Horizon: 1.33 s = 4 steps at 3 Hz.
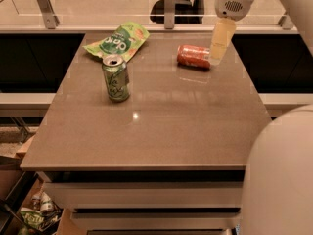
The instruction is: Place coke can upright
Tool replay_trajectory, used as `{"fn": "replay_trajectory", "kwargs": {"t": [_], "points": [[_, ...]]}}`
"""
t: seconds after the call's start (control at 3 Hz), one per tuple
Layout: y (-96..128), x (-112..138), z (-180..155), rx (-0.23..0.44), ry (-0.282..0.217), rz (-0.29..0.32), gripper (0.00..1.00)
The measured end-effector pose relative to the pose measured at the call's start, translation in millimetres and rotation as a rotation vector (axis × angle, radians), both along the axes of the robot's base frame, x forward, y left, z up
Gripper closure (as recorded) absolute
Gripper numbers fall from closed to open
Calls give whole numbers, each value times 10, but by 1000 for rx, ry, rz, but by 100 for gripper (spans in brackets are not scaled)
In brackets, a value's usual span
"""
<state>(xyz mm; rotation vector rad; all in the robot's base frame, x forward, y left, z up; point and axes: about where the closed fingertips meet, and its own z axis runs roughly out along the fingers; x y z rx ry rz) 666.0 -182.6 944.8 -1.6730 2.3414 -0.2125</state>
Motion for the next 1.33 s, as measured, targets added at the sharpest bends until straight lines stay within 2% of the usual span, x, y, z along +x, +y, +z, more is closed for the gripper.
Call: {"fn": "replay_trajectory", "kwargs": {"t": [0.67,1.33], "points": [[195,301,-256,51,24,37,0],[284,438,-475,89,52,50,0]]}}
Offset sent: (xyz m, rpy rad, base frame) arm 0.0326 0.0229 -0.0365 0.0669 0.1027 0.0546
